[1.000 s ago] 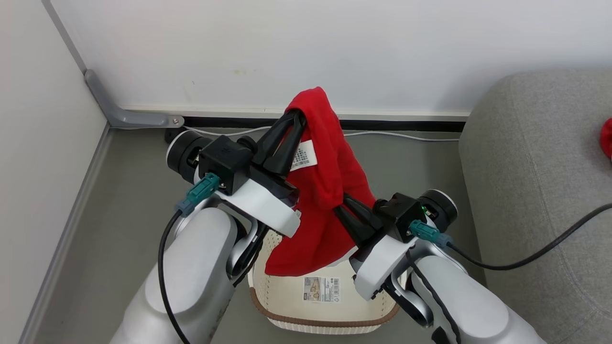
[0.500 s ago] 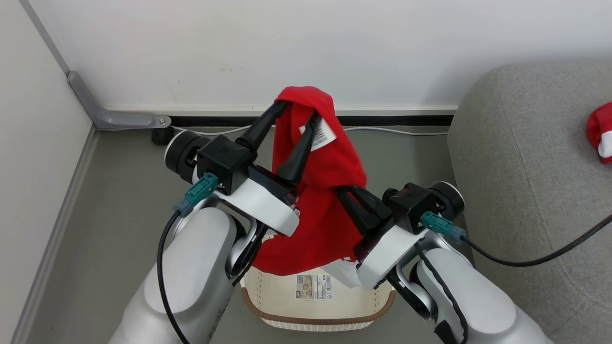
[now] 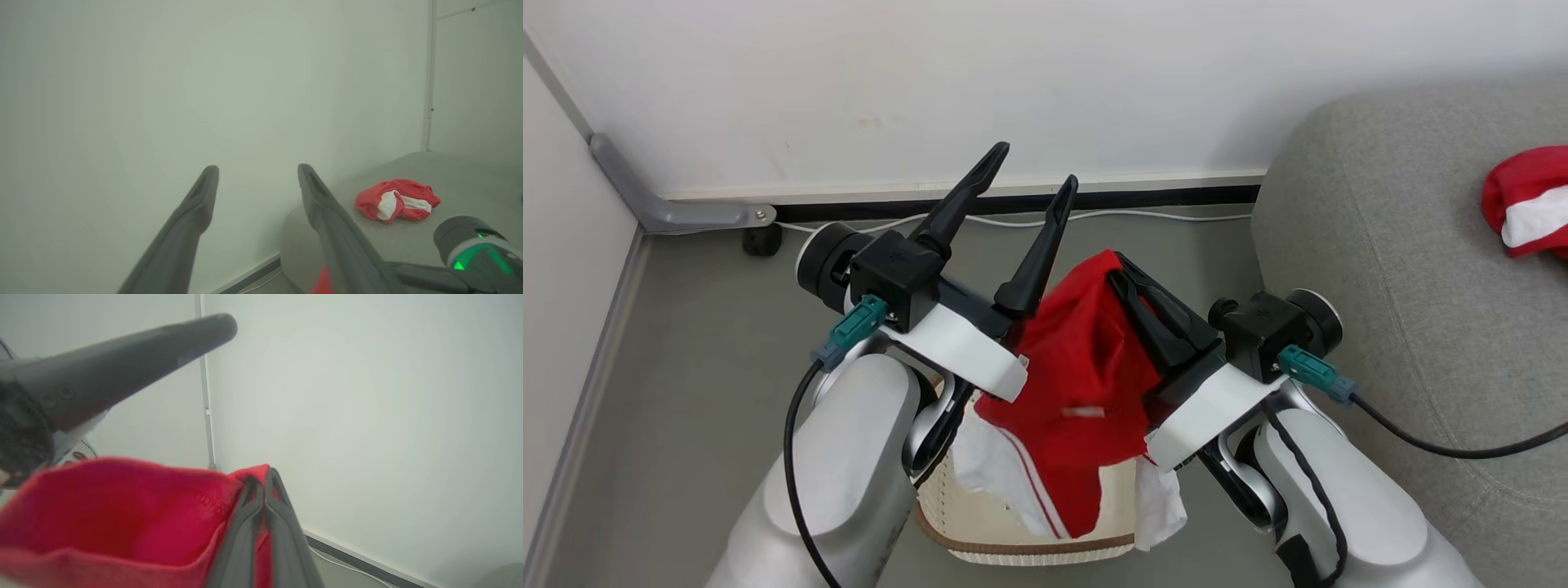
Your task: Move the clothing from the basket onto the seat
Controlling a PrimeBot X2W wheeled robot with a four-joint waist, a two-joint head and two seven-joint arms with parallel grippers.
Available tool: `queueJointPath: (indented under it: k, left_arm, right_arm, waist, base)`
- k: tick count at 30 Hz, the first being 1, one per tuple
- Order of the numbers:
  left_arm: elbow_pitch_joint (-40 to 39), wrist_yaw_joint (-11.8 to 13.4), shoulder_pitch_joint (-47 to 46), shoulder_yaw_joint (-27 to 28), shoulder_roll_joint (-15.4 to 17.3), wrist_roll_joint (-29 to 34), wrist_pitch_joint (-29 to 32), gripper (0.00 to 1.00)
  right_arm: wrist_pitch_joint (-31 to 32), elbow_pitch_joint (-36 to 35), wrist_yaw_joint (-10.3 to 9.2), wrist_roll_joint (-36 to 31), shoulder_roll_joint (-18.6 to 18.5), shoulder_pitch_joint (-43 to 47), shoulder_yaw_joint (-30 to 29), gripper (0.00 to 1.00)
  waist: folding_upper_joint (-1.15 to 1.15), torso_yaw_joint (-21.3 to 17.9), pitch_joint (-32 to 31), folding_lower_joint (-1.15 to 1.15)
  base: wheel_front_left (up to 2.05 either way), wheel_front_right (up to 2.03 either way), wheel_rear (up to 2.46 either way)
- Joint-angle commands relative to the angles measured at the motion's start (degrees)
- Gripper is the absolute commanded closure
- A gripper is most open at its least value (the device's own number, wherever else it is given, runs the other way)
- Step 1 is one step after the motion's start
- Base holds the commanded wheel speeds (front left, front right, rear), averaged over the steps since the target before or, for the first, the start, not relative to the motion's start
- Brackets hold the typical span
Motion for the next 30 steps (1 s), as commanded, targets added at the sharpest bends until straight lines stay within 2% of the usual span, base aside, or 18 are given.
queueJointPath:
  k: [1,30]
  left_arm:
    - [-1.32,-0.09,-1.15,1.94,1.06,0.51,-0.33,0.0]
    - [3.09,-1.38,4.07,-2.07,2.88,-2.2,-0.33,0.0]
  right_arm:
    - [-0.35,-1.83,0.16,-0.46,0.97,0.44,-0.08,1.0]
    - [-0.35,-12.06,0.16,-3.85,0.97,4.5,-13.02,1.0]
  waist:
    - [0.0,-0.79,-0.11,0.0]
    - [0.0,-22.73,-0.05,0.0]
  base:
    - [0.0,0.0,0.0]
    - [0.0,0.0,0.0]
